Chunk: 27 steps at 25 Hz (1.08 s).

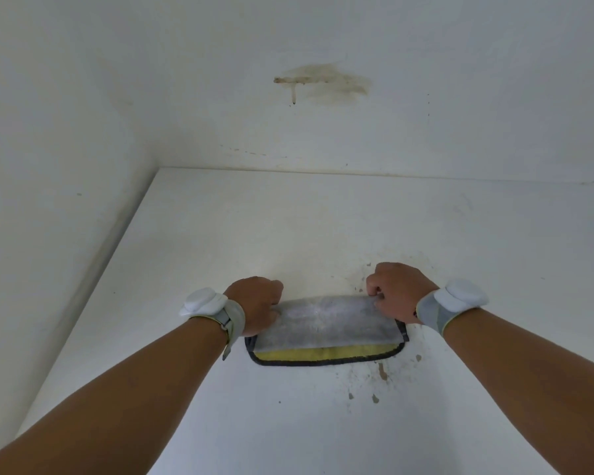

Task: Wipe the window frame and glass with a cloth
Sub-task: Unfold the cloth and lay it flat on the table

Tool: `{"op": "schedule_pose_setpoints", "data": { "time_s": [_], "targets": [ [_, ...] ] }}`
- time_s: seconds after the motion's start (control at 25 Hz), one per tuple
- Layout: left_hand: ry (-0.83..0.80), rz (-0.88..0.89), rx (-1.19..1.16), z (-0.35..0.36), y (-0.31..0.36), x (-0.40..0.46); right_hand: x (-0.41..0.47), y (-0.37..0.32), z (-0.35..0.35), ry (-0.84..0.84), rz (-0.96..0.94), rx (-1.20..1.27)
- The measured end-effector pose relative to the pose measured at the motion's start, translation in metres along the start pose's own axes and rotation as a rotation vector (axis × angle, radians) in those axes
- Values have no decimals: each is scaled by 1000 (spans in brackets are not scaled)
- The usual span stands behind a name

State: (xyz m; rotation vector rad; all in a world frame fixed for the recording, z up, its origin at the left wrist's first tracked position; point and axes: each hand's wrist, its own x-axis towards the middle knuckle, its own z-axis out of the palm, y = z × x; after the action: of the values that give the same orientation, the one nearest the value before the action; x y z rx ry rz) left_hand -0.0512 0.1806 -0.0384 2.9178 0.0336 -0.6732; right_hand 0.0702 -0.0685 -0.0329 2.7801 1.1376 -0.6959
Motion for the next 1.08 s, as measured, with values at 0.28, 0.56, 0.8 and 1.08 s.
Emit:
{"op": "schedule_pose_setpoints", "data": {
  "time_s": [0.28,0.56,0.8,1.08],
  "targets": [
    [373,274,130,14,-8,-39,-41,0,3,232,-179,97],
    [185,357,224,53,8,-84,-84,-7,64,185,-290,-14],
    [73,57,-120,12,66,-26,-75,-24,49,271,-92,231],
    [-310,18,-163,4,80,19,-73,-36,54,234,-108,235]
  ]
}}
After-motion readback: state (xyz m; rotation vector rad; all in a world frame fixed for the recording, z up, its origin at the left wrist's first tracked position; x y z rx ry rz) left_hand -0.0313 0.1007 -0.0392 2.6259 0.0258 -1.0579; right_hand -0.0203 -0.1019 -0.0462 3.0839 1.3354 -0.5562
